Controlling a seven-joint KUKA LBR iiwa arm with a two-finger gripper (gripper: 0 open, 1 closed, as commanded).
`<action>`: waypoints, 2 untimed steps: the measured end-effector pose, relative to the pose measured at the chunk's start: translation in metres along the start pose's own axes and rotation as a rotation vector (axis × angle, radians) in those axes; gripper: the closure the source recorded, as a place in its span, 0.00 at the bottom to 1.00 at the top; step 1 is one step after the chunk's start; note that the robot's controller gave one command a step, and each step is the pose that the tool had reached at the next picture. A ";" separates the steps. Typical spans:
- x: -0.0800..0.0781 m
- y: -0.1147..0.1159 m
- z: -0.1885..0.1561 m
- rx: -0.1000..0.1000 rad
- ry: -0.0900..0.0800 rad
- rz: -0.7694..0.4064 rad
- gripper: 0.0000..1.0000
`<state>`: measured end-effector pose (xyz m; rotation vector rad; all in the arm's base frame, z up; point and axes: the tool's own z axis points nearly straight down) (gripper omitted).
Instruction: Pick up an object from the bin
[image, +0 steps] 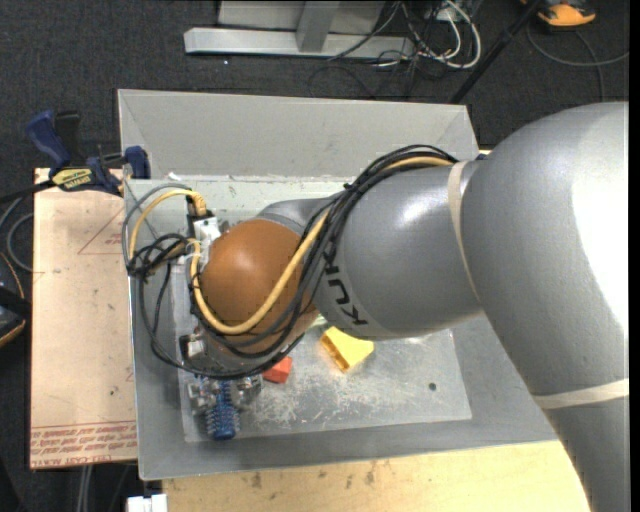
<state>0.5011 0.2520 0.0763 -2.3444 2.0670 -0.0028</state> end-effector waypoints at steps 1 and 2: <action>-0.002 -0.003 -0.087 -0.006 0.004 0.005 1.00; -0.004 -0.004 -0.124 -0.010 0.006 0.010 1.00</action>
Offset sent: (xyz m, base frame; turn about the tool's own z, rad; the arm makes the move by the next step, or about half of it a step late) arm -0.0001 0.0000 0.0835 0.0000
